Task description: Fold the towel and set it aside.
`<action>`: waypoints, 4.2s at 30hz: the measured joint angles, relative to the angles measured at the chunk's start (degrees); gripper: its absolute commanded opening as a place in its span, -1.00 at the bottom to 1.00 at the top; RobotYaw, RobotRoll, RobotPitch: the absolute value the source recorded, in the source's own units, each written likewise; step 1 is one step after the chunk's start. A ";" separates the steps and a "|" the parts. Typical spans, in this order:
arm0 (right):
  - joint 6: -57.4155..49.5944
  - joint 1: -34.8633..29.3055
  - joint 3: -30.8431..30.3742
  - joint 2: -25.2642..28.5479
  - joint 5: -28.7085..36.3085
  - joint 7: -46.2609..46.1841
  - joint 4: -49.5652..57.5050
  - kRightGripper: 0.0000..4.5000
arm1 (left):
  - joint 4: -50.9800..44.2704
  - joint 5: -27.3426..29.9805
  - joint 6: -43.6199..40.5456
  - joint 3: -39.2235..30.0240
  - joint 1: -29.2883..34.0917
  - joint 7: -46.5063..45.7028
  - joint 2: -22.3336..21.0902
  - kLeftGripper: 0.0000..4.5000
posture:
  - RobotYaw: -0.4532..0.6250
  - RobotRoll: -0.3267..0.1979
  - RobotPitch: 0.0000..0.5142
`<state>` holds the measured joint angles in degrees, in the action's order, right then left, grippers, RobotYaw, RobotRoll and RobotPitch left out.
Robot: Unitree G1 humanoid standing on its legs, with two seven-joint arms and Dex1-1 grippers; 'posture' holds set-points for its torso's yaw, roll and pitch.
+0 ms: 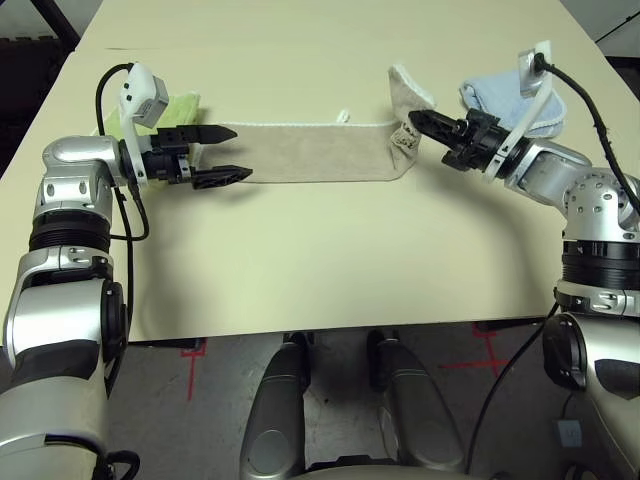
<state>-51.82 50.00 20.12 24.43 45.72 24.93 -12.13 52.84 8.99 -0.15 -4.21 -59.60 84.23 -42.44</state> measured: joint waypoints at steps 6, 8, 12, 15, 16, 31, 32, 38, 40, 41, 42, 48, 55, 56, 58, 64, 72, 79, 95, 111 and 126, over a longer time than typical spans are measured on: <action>1.36 -3.00 3.92 5.56 -1.09 -0.84 -2.78 -0.99 | 0.00 0.00 -0.03 0.14 0.00 -0.14 0.00 1.00 | -0.19 0.25 0.04; 1.92 -3.97 4.55 6.82 -1.86 -0.60 -3.97 -0.99 | 0.01 0.00 -0.03 0.17 -0.01 -0.18 -0.02 1.00 | -0.20 0.25 0.04; 3.28 -5.22 4.77 9.17 -3.10 1.27 -6.35 -0.99 | 0.22 -0.02 -0.03 0.32 -0.23 -0.65 0.18 1.00 | -0.20 0.25 0.04; 4.69 -5.98 4.75 10.45 -4.56 2.95 -8.56 -0.99 | 1.06 -0.02 -0.03 0.32 -0.69 -0.89 0.72 1.00 | -0.20 0.25 0.05; 5.08 -6.13 4.74 10.76 -5.18 3.49 -9.13 -0.99 | 1.44 -0.02 -0.02 0.34 -0.72 -0.91 0.77 1.00 | -0.20 0.25 0.05; 7.21 -0.51 0.23 8.73 -7.58 8.72 -9.40 -0.99 | 2.23 -0.09 0.14 0.46 -1.64 -0.95 0.86 1.00 | -0.19 0.25 0.01; 7.16 -0.11 -0.73 8.47 -7.56 9.62 -8.77 -0.99 | 2.23 -0.10 0.14 0.50 -1.83 -0.95 0.86 1.00 | -0.18 0.25 0.00; 5.24 1.34 -6.35 9.18 -7.38 18.17 -4.41 -0.99 | 2.23 -0.11 0.14 0.52 -1.96 -0.95 0.85 1.00 | -0.17 0.25 -0.03; 4.73 1.34 -8.29 9.76 -7.52 20.50 -3.38 -0.99 | 2.23 -0.11 0.14 0.53 -1.96 -0.95 0.85 1.00 | -0.17 0.25 -0.03; 4.54 1.34 -9.59 10.41 -7.80 21.89 -2.88 -0.99 | 2.23 -0.11 0.14 0.52 -1.96 -0.96 0.84 1.00 | -0.17 0.25 -0.03; 4.52 1.34 -10.96 11.05 -8.42 23.19 -2.16 -0.99 | 2.23 -0.12 0.14 0.52 -1.96 -0.98 0.82 1.00 | -0.17 0.25 -0.03; 5.14 1.33 -16.31 11.40 -12.01 26.26 0.09 -0.99 | 2.23 -0.12 0.20 0.53 -1.96 -1.33 0.82 1.00 | -0.16 0.25 -0.03; 6.74 1.11 -21.45 9.19 -17.23 25.14 1.66 -0.99 | 2.23 -0.14 0.21 0.56 -1.95 -1.50 0.82 1.00 | -0.16 0.25 -0.02; 6.80 0.98 -22.04 8.41 -17.93 24.60 1.68 -0.99 | 2.24 -0.14 0.21 0.57 -1.95 -1.52 0.82 1.00 | -0.15 0.25 -0.01; 6.94 0.70 -22.81 7.48 -19.05 23.98 1.68 -0.99 | 2.23 -0.14 0.21 0.65 -1.95 -1.56 0.83 1.00 | -0.14 0.25 -0.01; 6.24 0.58 -23.82 5.92 -21.14 22.11 1.68 -0.99 | 2.23 -0.13 0.11 0.69 -1.93 -1.96 0.82 1.00 | -0.14 0.25 0.00; 2.11 1.71 -23.82 0.91 -22.44 16.49 0.86 -0.99 | 2.20 -0.12 -0.08 0.70 -1.90 -2.50 0.96 1.00 | -0.13 0.25 0.02; 0.94 2.09 -24.42 -1.64 -24.48 14.47 0.55 -0.99 | 2.18 -0.12 -0.41 0.70 -1.89 -2.51 0.96 1.00 | -0.12 0.25 0.02; 3.08 2.12 -26.93 -1.88 -26.66 17.44 0.79 0.65 | 2.12 -0.11 -0.83 0.70 -1.82 -2.53 0.96 1.00 | -0.14 0.25 0.02; 26.89 5.22 -23.72 -5.22 -26.15 28.79 -11.53 0.99 | 1.18 0.05 -1.40 0.68 -0.51 -2.94 1.47 1.00 | -0.10 0.25 -0.01; 65.11 8.76 -17.08 8.30 -32.48 46.60 -45.62 0.59 | -10.63 3.50 -7.20 -0.99 8.10 -3.72 0.30 1.00 | -0.03 0.25 -0.02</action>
<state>13.29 58.76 3.04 32.74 13.24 71.52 -57.75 42.21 12.48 -7.35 -5.20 -51.50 80.52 -42.14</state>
